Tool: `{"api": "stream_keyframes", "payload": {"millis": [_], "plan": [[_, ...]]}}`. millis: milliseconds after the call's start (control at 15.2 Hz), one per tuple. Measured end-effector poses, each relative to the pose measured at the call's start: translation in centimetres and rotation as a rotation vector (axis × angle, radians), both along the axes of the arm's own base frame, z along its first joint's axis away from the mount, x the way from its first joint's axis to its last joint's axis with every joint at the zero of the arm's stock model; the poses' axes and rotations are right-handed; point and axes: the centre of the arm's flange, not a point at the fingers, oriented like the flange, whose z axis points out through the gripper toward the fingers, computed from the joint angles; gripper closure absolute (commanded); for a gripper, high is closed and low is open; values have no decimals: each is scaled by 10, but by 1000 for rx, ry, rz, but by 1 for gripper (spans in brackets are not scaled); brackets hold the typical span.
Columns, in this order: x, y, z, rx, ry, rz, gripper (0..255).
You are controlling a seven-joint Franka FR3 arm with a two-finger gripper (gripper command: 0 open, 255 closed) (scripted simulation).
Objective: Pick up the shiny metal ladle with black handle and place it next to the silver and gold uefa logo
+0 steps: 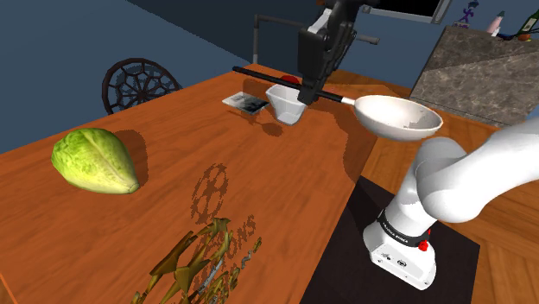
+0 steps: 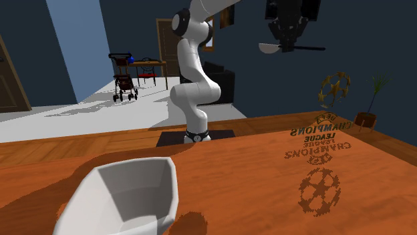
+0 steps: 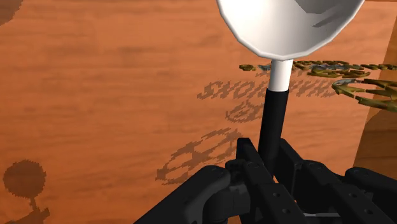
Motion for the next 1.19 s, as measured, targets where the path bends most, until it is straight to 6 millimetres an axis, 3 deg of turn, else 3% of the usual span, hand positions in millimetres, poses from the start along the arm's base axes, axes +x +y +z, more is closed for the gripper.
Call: {"api": "stream_keyframes", "payload": {"millis": [132,264,1188], "plan": [[-22,16,-5,0,0,0,255],[-27,21,-12,0,0,0,255],[-28,23,-84,0,0,-1,255]]}}
